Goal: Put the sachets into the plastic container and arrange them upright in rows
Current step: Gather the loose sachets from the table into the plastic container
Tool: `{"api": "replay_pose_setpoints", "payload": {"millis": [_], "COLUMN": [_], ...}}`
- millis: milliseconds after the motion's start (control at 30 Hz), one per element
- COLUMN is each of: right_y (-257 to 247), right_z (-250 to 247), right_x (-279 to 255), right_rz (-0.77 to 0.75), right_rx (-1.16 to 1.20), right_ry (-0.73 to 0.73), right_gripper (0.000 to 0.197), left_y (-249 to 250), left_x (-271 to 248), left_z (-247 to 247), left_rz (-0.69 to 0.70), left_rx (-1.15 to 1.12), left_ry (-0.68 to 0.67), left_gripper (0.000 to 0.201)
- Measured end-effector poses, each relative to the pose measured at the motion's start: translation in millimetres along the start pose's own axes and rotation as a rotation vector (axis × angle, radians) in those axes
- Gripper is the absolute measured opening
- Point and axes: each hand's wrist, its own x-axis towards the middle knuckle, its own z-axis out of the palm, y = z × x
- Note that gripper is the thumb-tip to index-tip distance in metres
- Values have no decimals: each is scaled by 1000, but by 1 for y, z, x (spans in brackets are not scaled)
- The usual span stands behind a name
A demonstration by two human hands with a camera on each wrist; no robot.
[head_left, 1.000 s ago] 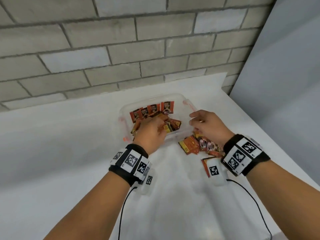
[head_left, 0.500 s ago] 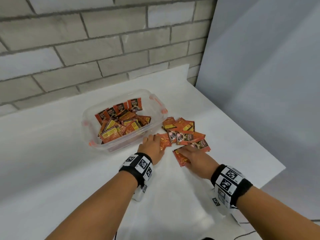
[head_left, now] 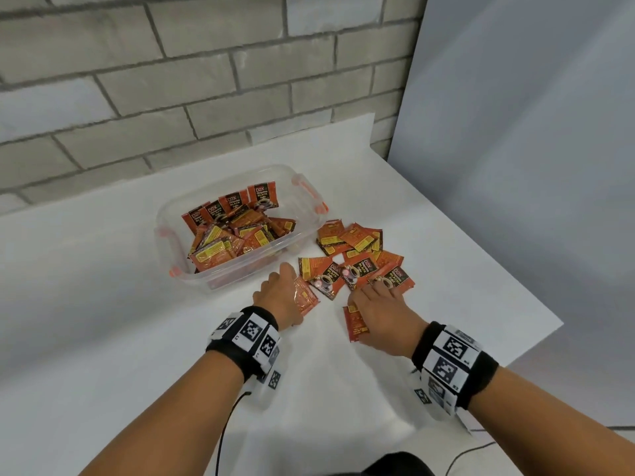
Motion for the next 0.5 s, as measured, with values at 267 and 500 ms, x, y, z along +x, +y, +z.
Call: {"api": "replay_pose_setpoints", "payload": {"millis": [267, 500], "right_y": [15, 50], "right_z": [-2, -6], "right_x": [-18, 12], "right_rz": [121, 633], "right_rx": [228, 544], "right_ry": [-48, 205], "right_gripper": [41, 53], "left_y": [15, 47], "left_x": [8, 24], "left_z": [4, 16], "left_rz": [24, 107], "left_rx": [-275, -35], "left_ry": [-103, 17], "left_gripper": [62, 71]}}
